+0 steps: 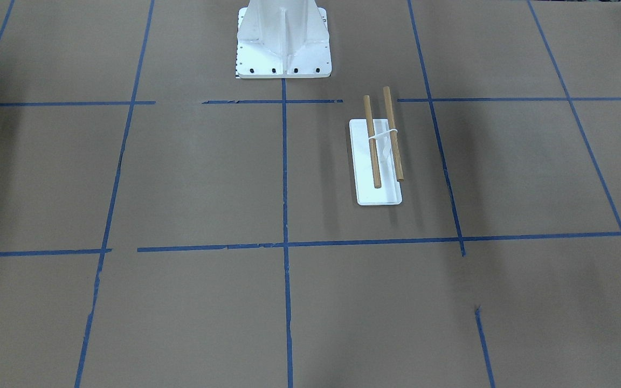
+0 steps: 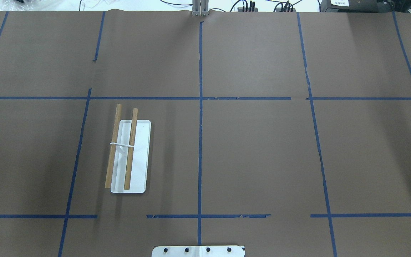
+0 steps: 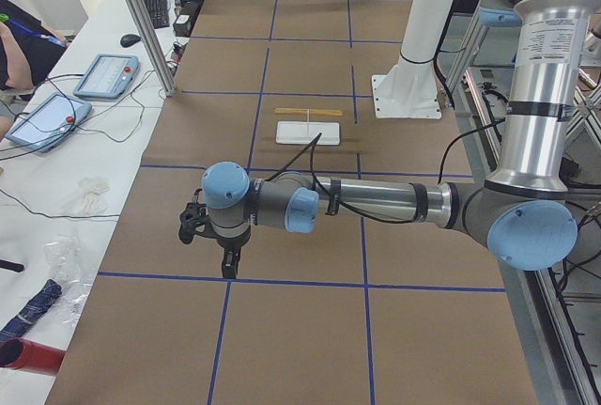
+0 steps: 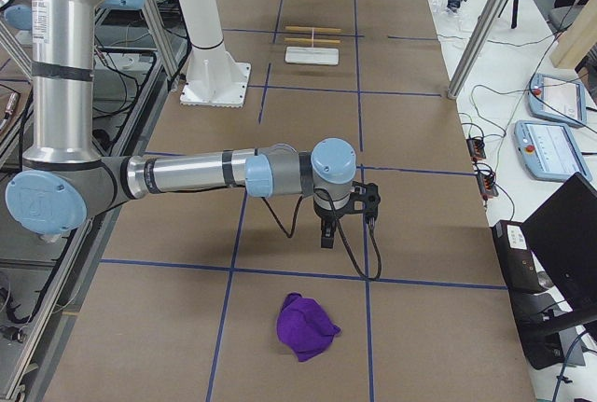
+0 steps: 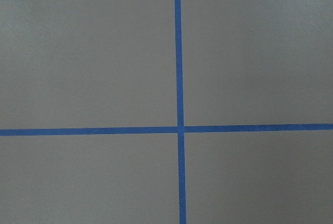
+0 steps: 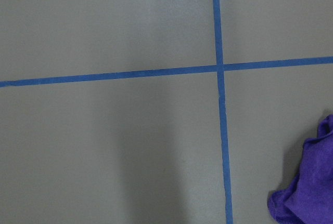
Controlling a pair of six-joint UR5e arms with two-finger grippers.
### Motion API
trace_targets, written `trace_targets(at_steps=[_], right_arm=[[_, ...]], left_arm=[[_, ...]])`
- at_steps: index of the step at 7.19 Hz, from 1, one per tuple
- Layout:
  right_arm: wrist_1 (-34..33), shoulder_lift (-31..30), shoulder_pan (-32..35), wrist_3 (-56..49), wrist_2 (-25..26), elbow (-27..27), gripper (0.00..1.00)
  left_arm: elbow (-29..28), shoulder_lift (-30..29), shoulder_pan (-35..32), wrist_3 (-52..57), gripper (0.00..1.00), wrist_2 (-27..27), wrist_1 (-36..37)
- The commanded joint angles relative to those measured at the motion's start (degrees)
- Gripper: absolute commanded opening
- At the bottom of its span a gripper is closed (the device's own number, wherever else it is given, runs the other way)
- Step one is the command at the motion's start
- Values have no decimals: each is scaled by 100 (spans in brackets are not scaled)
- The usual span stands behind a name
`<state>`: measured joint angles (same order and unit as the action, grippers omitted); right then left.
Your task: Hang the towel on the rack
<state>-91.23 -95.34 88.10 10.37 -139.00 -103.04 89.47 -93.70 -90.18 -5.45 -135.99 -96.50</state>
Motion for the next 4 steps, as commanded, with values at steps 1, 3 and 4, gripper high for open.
trace_targets(at_steps=[1,3,4], right_arm=[[18,-2,14,0,4,3,100],[18,190,14,0,396,38,100],[96,18,14,-26,452,255,100]], left_arm=[[70,1,9,0,100,-6,8],[97,-34,18,-9,100,-6,8],[236,-25,18,-17,100,3,17]])
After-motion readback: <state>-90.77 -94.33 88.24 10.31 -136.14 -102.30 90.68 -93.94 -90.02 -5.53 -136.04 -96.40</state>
